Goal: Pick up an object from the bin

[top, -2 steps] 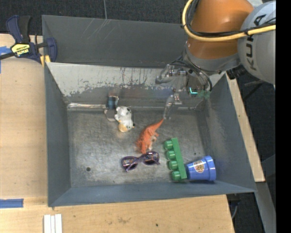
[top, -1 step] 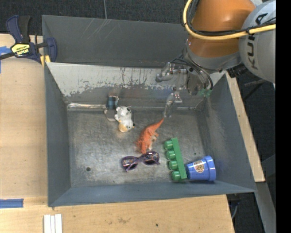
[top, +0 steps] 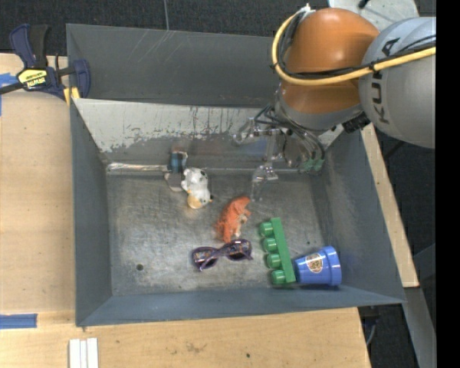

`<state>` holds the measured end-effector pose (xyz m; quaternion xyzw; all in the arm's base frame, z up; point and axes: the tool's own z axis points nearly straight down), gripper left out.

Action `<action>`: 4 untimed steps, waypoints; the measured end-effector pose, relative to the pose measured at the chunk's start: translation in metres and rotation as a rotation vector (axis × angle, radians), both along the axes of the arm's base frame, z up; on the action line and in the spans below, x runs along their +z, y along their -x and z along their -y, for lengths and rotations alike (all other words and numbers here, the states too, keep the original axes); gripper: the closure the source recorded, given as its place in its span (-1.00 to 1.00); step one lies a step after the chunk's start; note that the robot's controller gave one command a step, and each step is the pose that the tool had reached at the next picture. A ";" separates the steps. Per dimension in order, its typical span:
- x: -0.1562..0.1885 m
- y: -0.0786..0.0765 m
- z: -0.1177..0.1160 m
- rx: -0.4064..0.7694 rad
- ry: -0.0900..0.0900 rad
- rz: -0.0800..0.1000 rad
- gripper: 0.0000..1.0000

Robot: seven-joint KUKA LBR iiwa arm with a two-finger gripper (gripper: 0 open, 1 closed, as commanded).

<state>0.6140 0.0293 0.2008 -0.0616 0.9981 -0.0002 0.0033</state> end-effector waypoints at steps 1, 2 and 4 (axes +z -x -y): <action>-0.031 0.012 -0.017 0.335 0.001 -0.004 -1.00; -0.054 0.018 -0.018 0.519 0.002 -0.004 -1.00; -0.101 0.023 -0.014 0.696 0.004 0.012 1.00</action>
Offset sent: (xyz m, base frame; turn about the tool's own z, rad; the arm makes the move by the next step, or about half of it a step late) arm -0.0187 0.0181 -0.0544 -0.5204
